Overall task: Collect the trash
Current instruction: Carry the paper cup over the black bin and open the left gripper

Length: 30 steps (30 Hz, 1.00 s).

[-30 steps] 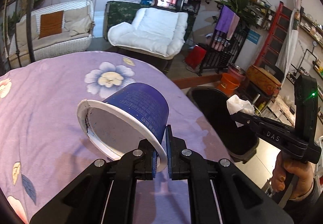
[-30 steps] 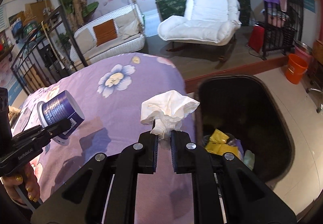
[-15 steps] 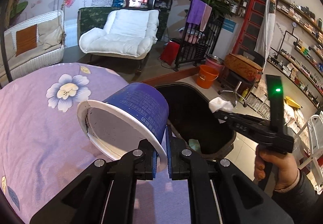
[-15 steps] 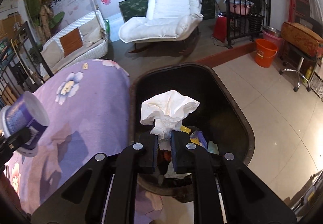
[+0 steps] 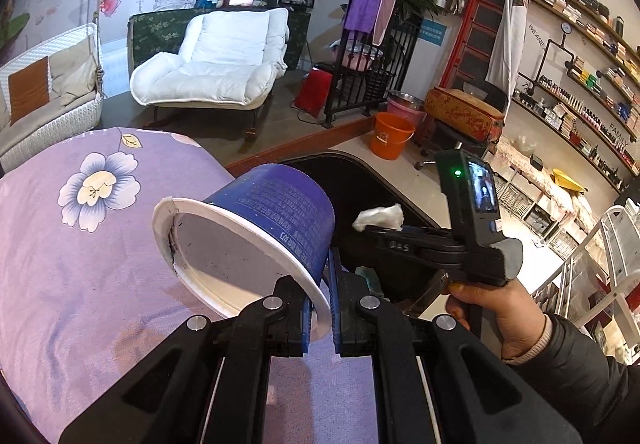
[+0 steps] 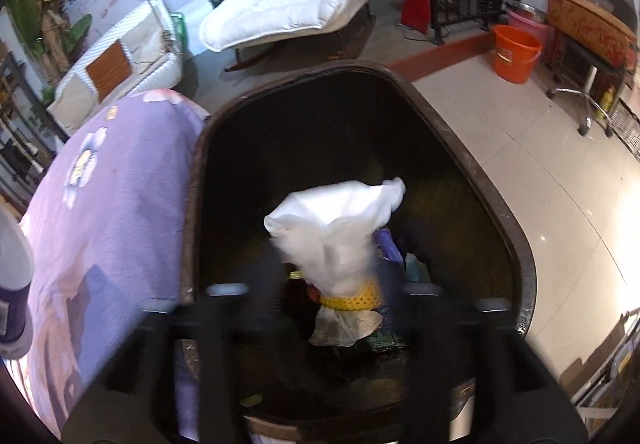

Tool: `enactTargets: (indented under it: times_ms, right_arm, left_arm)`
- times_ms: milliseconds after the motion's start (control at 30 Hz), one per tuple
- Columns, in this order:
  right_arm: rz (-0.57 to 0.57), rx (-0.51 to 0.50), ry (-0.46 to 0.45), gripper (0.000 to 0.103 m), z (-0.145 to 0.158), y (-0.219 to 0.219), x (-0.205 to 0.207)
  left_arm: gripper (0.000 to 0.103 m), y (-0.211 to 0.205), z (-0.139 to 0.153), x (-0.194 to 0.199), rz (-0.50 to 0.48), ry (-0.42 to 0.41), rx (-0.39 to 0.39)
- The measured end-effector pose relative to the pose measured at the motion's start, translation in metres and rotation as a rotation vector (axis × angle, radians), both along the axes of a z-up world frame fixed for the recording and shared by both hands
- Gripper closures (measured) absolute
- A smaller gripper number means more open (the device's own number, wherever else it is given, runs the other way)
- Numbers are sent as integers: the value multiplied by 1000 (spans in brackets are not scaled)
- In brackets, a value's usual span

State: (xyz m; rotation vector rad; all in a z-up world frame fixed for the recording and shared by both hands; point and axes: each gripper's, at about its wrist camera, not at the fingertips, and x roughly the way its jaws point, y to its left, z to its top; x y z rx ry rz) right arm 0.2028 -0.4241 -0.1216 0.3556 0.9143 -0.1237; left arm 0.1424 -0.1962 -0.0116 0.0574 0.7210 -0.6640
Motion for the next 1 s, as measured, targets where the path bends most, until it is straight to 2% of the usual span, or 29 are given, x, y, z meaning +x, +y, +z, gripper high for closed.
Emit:
enactTargets:
  times_ms: [200, 500, 733, 1000]
  right_arm:
    - [4, 0, -57, 30, 13, 4, -14]
    - [-24, -74, -155, 25, 43, 4, -55]
    - [-74, -120, -204, 24, 59, -6, -87]
    - [-162, -132, -228, 23, 61, -29, -115]
  left_arm:
    - [95, -12, 0, 2, -39, 15, -1]
    - [95, -38, -5, 8, -108, 37, 8]
    - [95, -61, -10, 11, -153, 51, 24]
    - [95, -92, -23, 22, -215, 92, 54]
